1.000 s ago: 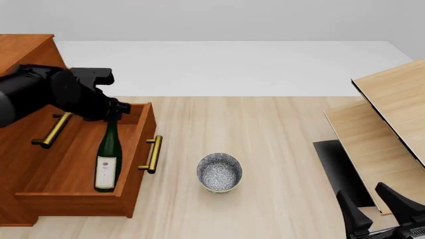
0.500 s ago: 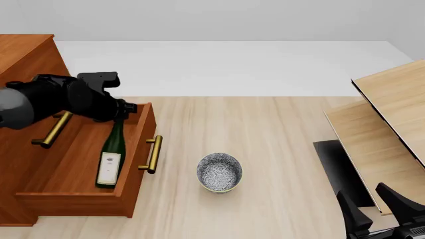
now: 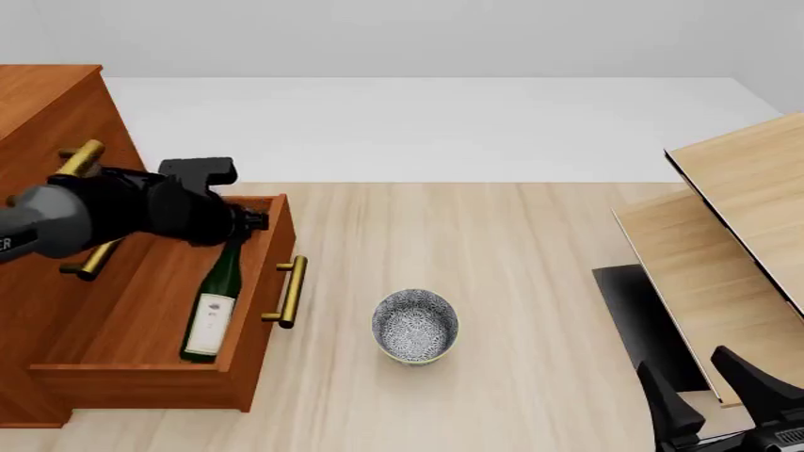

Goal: Put the wine bottle in the bottom drawer of the cabinet.

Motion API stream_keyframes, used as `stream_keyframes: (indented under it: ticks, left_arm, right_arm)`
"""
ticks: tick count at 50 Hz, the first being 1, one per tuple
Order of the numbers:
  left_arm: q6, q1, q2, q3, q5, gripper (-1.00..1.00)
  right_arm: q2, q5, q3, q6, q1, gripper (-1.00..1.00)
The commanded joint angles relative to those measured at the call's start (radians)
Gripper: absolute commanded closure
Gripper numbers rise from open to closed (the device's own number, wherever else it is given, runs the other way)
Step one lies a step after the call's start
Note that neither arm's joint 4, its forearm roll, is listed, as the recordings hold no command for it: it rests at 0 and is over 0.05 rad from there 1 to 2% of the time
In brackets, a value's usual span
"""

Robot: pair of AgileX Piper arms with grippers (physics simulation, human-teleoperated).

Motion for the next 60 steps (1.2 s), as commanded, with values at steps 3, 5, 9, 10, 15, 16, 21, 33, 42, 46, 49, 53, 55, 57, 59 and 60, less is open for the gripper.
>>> stream_keyframes:
  ticks: [3, 5, 9, 10, 15, 16, 21, 33, 42, 46, 49, 53, 55, 57, 59, 60]
  left_arm:
    - [0.016, 0.021, 0.044, 0.114, 0.097, 1.0]
    - [0.013, 0.019, 0.043, 0.123, 0.091, 1.0]
    - [0.017, 0.022, 0.049, 0.124, 0.087, 1.0]
    - [0.018, 0.027, 0.049, 0.125, 0.085, 1.0]
    - [0.014, 0.024, 0.044, 0.132, 0.081, 1.0]
    - [0.018, 0.026, 0.045, 0.133, 0.08, 1.0]
    - [0.014, 0.021, 0.057, 0.12, 0.081, 1.0]
    - [-0.006, -0.002, 0.057, 0.118, 0.072, 1.0]
    - [-0.009, -0.019, 0.055, 0.124, 0.068, 1.0]
    - [-0.023, -0.031, 0.051, 0.128, 0.067, 1.0]
    - [-0.02, -0.025, 0.053, 0.125, 0.068, 1.0]
    - [-0.003, -0.006, 0.06, 0.112, 0.071, 1.0]
    - [-0.013, -0.014, 0.056, 0.119, 0.068, 1.0]
    - [-0.011, -0.015, 0.054, 0.124, 0.067, 1.0]
    - [-0.001, -0.006, 0.052, 0.123, 0.07, 1.0]
    - [-0.015, -0.014, 0.048, 0.127, 0.068, 1.0]
  right_arm:
    - [-0.006, 0.003, 0.0, -0.002, -0.005, -1.0]
    - [-0.004, 0.001, 0.0, -0.003, -0.004, -1.0]
    - [-0.005, 0.002, 0.0, -0.003, -0.005, -1.0]
    - [-0.006, 0.003, 0.0, -0.002, -0.005, -1.0]
    - [-0.003, 0.002, 0.0, -0.002, -0.003, -1.0]
    - [-0.007, 0.005, 0.0, -0.002, -0.005, -1.0]
    - [-0.008, 0.006, 0.0, -0.002, -0.007, -1.0]
    - [0.0, -0.002, 0.0, -0.001, -0.007, -1.0]
    - [0.007, -0.01, 0.0, -0.001, -0.006, -1.0]
    - [0.015, -0.018, 0.0, 0.0, -0.007, -1.0]
    - [0.017, -0.02, 0.0, 0.0, -0.007, -1.0]
    - [0.013, -0.018, 0.0, 0.002, -0.008, -1.0]
    - [0.015, -0.018, 0.0, 0.0, -0.007, -1.0]
    - [0.017, -0.021, 0.0, 0.001, -0.008, -1.0]
    - [0.014, -0.019, 0.0, 0.002, -0.008, -1.0]
    - [0.012, -0.016, 0.0, 0.001, -0.008, -1.0]
